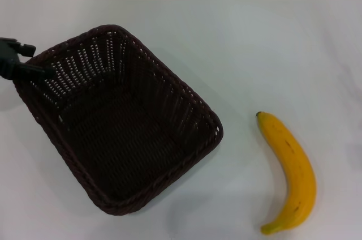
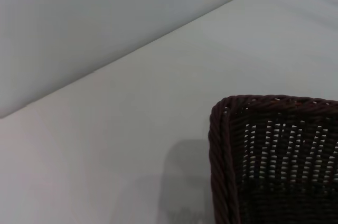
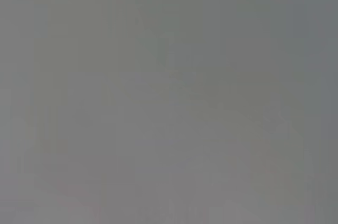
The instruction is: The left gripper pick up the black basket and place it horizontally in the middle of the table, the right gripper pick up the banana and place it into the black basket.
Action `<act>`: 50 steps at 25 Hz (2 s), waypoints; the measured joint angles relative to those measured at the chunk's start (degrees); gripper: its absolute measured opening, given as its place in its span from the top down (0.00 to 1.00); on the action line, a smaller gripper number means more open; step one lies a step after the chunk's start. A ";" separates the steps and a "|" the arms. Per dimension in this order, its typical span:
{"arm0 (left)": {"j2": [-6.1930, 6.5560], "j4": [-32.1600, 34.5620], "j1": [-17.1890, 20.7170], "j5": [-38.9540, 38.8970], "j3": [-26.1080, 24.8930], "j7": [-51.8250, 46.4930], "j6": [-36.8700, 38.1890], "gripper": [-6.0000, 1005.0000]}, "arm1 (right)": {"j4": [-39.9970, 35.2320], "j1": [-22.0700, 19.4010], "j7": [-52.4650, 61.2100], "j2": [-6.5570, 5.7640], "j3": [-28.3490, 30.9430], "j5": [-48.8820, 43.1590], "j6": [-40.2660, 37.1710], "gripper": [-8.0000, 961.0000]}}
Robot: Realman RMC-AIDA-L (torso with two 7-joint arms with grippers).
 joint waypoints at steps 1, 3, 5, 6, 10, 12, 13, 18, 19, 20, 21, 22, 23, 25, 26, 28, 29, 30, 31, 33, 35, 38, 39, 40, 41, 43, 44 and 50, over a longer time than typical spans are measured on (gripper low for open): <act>-0.12 -0.20 -0.06 -0.03 -0.01 0.36 -0.51 0.17 | 0.02 0.05 0.02 0.00 -0.01 0.00 0.01 0.09; -0.28 -0.80 -0.24 -0.06 -0.03 0.99 -1.29 0.17 | 0.05 0.09 0.13 0.00 -0.03 0.00 0.08 0.09; -0.29 -1.67 -0.60 -0.21 -0.26 1.68 -1.69 0.18 | 0.09 0.08 0.37 -0.03 -0.03 0.00 0.15 0.09; -0.30 -2.01 -0.70 -0.26 -0.38 2.01 -1.78 0.18 | 0.14 0.04 0.60 -0.05 -0.03 0.01 0.21 0.09; -0.56 -2.94 -0.79 -0.44 -0.46 3.15 -2.72 0.18 | 0.41 -0.12 1.55 -0.21 0.04 0.20 0.37 0.09; -0.64 -3.35 -0.79 -0.45 -0.45 3.47 -3.10 0.18 | 0.64 -0.17 1.75 -0.23 0.05 0.22 0.48 0.09; -0.67 -3.63 -0.78 -0.46 -0.40 3.61 -3.35 0.18 | 0.73 -0.17 1.79 -0.23 0.06 0.22 0.52 0.09; -1.26 -4.36 -0.78 -0.41 -0.18 3.98 -4.41 0.18 | 0.79 0.06 1.81 -0.33 0.09 0.21 0.35 0.09; -1.34 -4.36 -0.79 -0.40 -0.17 4.00 -4.45 0.18 | 0.80 0.07 1.81 -0.36 0.11 0.20 0.32 0.09; -1.40 -4.37 -0.79 -0.40 -0.17 4.02 -4.45 0.18 | 0.81 0.09 1.81 -0.38 0.12 0.18 0.28 0.09; -1.47 -4.38 -0.79 -0.40 -0.17 4.04 -4.46 0.18 | 0.81 0.09 1.81 -0.40 0.13 0.18 0.25 0.09; -1.58 -4.39 -0.78 -0.40 -0.17 4.05 -4.47 0.18 | 0.82 0.10 1.81 -0.42 0.14 0.17 0.22 0.09; -1.87 -4.39 -0.79 -0.43 -0.18 4.05 -4.52 0.18 | 0.82 0.10 1.81 -0.42 0.14 0.14 0.19 0.09; -2.17 -4.40 -0.78 -0.43 -0.17 4.05 -4.54 0.18 | 0.82 0.10 1.81 -0.44 0.15 0.08 0.17 0.09; -2.44 -4.40 -0.79 -0.44 -0.19 4.05 -4.56 0.18 | 0.82 0.10 1.81 -0.44 0.13 0.04 0.16 0.09; -3.07 -4.40 -0.83 -0.37 -0.19 3.75 -4.85 0.18 | 0.82 0.10 1.81 -0.44 0.09 0.02 0.15 0.09; -3.30 -4.39 -0.85 -0.28 -0.19 3.33 -5.10 0.18 | 0.82 0.02 1.81 -0.47 0.08 0.01 0.15 0.09; -3.48 -4.39 -0.87 -0.22 -0.20 2.44 -5.46 0.18 | 0.82 -0.07 1.81 -0.49 0.09 0.01 0.15 0.09; -3.48 -4.39 -0.87 -0.22 -0.20 2.44 -5.46 0.19 | 0.82 -0.16 1.81 -0.52 0.11 0.01 0.14 0.09; -3.50 -4.37 -0.87 -0.19 -0.22 1.99 -5.59 0.19 | 0.82 -0.28 1.81 -0.56 0.17 0.01 0.15 0.09; -3.51 -3.88 -0.54 -0.14 -0.23 0.28 -5.77 0.19 | 0.82 -0.50 1.81 -0.60 0.23 0.08 0.24 0.09; -3.51 -3.75 -0.23 -0.13 -0.17 0.10 -5.77 0.41 | 0.82 -0.59 1.81 -0.62 0.29 0.15 0.34 0.09; -3.52 -3.74 -0.16 -0.12 -0.17 0.09 -5.77 0.45 | 0.83 -0.59 1.81 -0.63 0.30 0.12 0.37 0.09; -3.60 -3.71 -0.05 -0.12 -0.21 0.06 -5.77 0.49 | 0.87 -0.60 1.81 -0.62 0.29 0.07 0.42 0.09; -3.71 -3.67 0.03 -0.15 -0.28 0.02 -5.77 0.53 | 0.90 -0.60 1.81 -0.63 0.28 0.04 0.45 0.09; -4.18 -3.20 0.41 -0.39 -0.42 -0.07 -5.64 0.62 | 0.97 -0.61 1.81 -0.62 0.23 0.02 0.68 0.09; -4.52 -2.53 0.82 -0.70 -0.42 -0.13 -5.37 0.65 | 1.04 -0.60 1.81 -0.62 0.20 0.01 0.87 0.09; -8.62 7.02 5.37 -3.69 -0.45 -1.76 -3.20 0.79 | 1.66 -0.54 1.21 -0.73 0.23 0.04 1.19 0.09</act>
